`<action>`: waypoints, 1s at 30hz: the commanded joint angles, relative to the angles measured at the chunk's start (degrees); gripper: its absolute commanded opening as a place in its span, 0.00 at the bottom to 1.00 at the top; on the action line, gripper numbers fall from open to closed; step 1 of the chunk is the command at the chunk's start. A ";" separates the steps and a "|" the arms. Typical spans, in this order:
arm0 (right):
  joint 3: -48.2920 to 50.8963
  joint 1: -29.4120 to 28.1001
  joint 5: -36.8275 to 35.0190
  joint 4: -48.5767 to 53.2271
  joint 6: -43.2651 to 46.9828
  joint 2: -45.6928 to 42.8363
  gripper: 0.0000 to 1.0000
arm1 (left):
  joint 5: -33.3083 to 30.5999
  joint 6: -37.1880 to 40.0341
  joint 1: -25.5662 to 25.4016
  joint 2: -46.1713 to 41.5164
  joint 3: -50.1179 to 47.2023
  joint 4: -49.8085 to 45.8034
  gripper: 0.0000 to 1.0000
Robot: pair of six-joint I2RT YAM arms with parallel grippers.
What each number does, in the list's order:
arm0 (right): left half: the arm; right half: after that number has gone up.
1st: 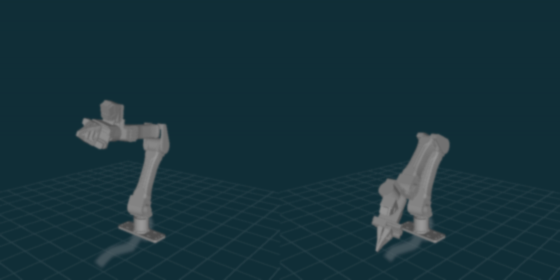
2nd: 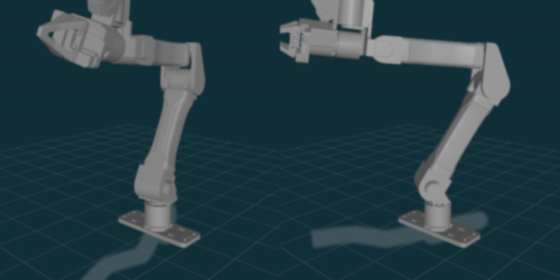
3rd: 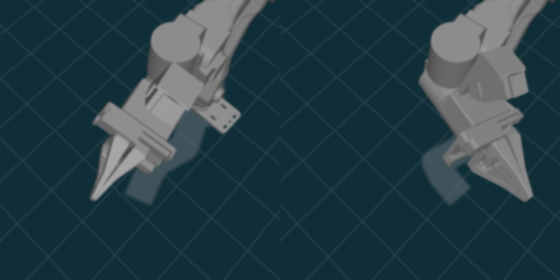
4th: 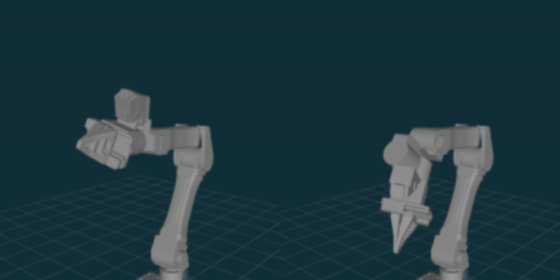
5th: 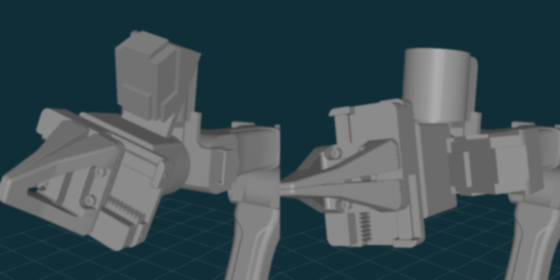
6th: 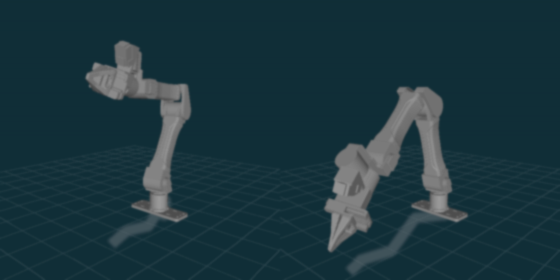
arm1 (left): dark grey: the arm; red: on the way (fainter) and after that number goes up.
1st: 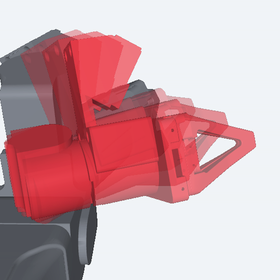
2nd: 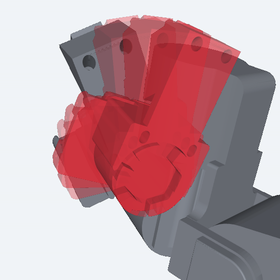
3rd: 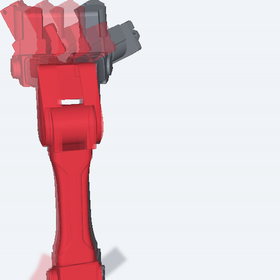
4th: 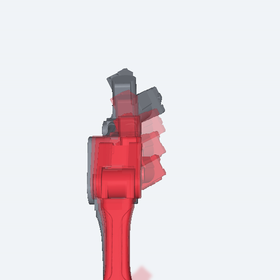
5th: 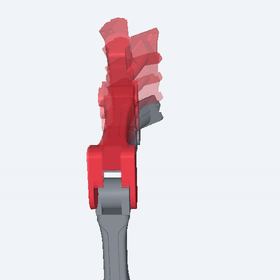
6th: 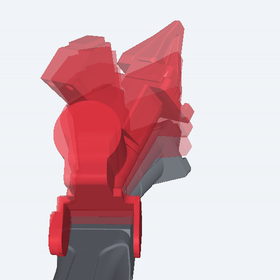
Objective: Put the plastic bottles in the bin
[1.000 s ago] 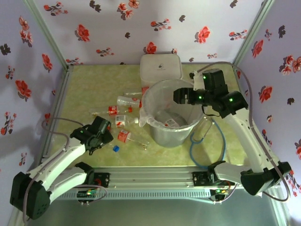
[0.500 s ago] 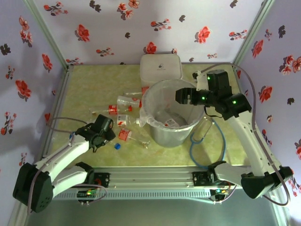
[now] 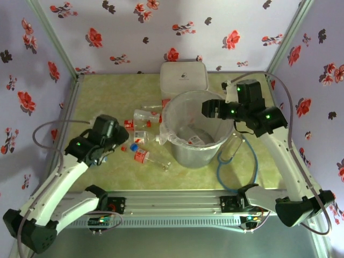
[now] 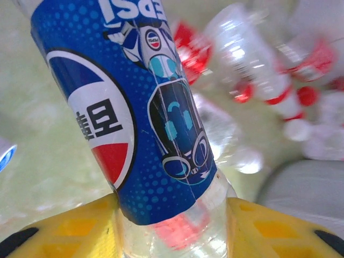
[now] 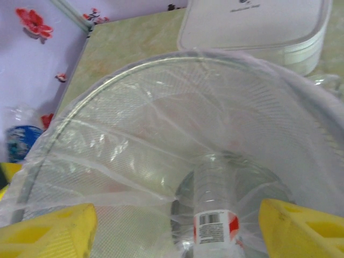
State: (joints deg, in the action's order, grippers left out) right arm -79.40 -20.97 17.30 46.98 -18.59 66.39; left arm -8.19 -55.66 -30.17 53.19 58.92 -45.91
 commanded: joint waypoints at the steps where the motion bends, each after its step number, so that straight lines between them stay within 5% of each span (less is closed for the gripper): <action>1: -1.69 0.46 -2.42 1.35 -1.24 0.23 0.80 | 11.14 6.61 0.23 4.72 8.89 3.28 0.42; 7: -2.15 0.55 -0.85 -0.31 -3.32 -1.08 0.80 | 25.37 10.47 -4.41 13.10 19.21 15.51 0.41; 12: -2.93 1.56 -2.90 0.06 -5.25 -1.92 0.80 | 29.95 10.07 -8.22 20.26 25.80 21.78 0.41; 21: -4.33 3.15 6.92 -3.46 -8.99 -1.75 0.78 | 34.01 4.16 -18.01 32.15 25.15 31.17 0.41; 30: -5.23 4.56 7.40 0.83 -9.10 0.91 0.75 | 32.22 7.65 -19.92 34.47 26.73 24.85 0.49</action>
State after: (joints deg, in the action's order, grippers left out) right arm -83.85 -16.75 23.27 45.74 -27.00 66.24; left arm 23.77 -49.67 -49.89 88.31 84.27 -18.46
